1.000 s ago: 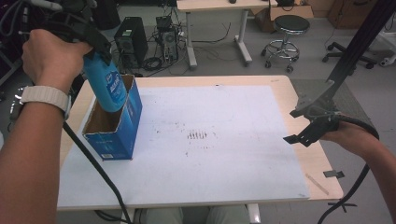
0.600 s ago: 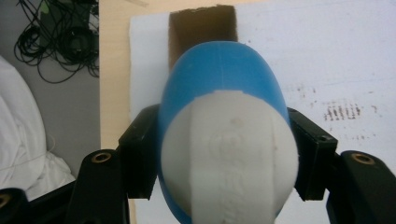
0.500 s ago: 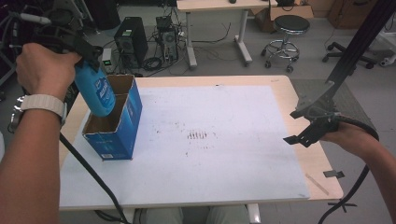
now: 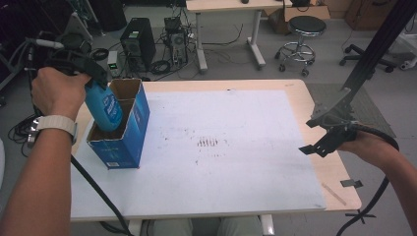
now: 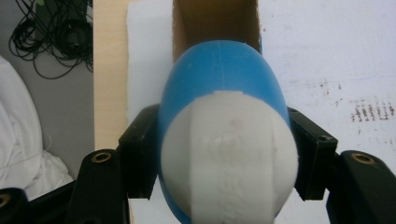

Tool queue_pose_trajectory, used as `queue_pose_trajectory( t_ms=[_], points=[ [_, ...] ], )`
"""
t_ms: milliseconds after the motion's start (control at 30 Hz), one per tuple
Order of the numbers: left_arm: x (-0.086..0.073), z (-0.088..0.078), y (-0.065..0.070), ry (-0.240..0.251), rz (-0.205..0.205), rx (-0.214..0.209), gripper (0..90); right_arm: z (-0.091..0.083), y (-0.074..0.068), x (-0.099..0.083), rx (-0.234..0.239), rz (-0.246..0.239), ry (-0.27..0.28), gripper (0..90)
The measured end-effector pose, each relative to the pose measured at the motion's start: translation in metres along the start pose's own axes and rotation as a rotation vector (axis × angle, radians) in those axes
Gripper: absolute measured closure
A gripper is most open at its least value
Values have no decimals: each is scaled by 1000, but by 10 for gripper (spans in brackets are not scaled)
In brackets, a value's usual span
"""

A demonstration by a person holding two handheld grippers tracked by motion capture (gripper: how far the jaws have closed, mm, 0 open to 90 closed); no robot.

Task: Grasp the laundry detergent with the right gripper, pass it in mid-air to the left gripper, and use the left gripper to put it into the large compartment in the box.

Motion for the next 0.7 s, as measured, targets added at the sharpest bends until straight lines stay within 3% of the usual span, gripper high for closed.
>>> queue_pose_trajectory(
  t_ms=[700],
  points=[
    [-24,69,5,-10,34,-8,383,8,-3,3,7,4,-15,75]
  ],
)
Point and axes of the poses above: each handheld gripper's, and its own axes: z roughly forward along the jaws, x roughly out of its top, y roughly to its right, the point moved 10 cm from there along z, roughly forward along the jaws, and after that the axes turned 8 degrees about z, right-handed, at the moved point
